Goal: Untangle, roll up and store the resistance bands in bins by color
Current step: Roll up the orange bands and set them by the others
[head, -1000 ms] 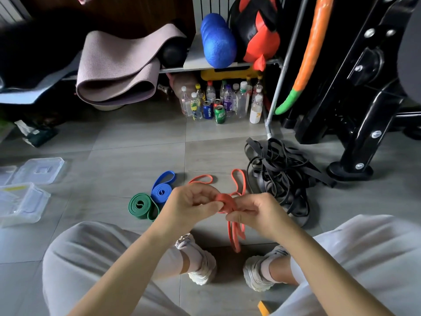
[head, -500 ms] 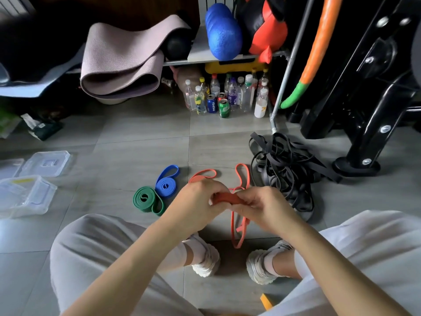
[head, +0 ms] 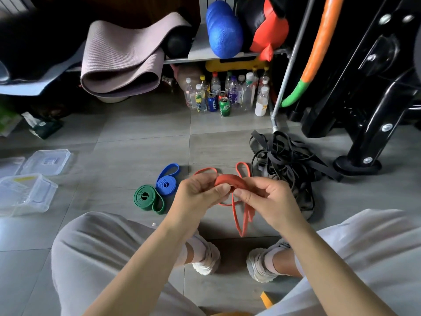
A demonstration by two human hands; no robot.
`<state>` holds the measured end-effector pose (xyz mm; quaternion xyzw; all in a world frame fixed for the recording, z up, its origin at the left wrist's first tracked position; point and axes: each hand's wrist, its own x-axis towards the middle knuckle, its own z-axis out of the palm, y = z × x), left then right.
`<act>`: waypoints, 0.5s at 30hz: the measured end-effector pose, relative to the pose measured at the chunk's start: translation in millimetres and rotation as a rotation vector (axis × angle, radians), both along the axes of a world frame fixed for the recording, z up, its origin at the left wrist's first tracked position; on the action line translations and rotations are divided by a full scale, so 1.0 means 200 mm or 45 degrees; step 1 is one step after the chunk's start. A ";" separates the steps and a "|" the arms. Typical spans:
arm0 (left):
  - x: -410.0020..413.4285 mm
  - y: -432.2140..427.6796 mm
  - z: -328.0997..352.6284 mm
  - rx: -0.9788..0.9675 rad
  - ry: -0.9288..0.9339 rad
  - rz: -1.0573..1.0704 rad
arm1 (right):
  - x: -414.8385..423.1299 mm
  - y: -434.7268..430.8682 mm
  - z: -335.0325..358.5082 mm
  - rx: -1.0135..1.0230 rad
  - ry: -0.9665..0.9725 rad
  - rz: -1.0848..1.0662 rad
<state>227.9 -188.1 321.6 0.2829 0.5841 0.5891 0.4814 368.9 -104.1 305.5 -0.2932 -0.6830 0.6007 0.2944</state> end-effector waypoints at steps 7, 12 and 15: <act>-0.02 0.00 0.01 -0.071 0.859 -0.197 | 0.02 0.02 -0.06 0.247 -0.234 0.030; -0.06 0.02 0.09 -0.062 1.593 -0.494 | 0.01 0.03 -0.04 0.510 -0.436 0.120; -0.06 0.03 0.10 -0.072 1.496 -0.373 | 0.01 0.05 -0.02 0.455 -0.384 0.045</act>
